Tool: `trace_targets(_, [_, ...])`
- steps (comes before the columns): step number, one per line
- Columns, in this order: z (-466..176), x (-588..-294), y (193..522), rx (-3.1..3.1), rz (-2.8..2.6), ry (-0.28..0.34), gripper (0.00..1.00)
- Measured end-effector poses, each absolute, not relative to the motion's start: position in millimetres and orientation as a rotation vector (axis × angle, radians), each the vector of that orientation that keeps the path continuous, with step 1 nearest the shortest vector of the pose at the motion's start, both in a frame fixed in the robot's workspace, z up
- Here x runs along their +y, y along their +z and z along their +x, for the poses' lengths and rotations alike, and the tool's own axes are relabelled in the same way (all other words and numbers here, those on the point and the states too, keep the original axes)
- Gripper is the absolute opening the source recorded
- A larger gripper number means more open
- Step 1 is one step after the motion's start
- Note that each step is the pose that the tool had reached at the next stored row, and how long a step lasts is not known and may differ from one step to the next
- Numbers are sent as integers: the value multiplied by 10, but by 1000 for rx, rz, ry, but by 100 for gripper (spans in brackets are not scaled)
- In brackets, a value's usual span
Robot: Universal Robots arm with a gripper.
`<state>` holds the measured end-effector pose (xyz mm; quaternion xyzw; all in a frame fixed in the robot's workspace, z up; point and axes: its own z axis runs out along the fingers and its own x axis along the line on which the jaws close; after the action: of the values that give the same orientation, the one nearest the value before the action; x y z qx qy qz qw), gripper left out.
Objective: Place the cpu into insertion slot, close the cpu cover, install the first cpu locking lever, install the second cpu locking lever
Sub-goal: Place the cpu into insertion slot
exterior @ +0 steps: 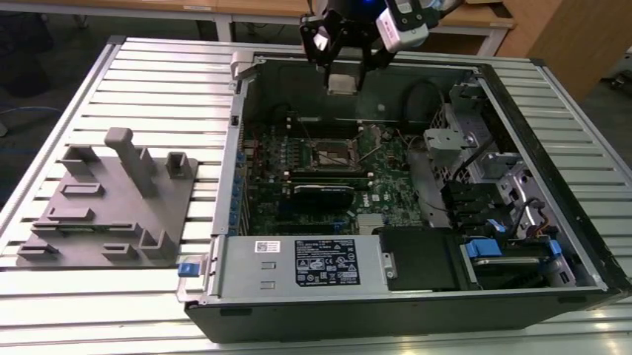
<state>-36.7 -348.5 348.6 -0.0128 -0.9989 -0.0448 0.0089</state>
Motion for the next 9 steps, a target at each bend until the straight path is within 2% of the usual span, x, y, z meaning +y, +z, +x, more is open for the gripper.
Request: trace_targets(9, [-367, -3485, 3462, -3121, -40, -141, 54])
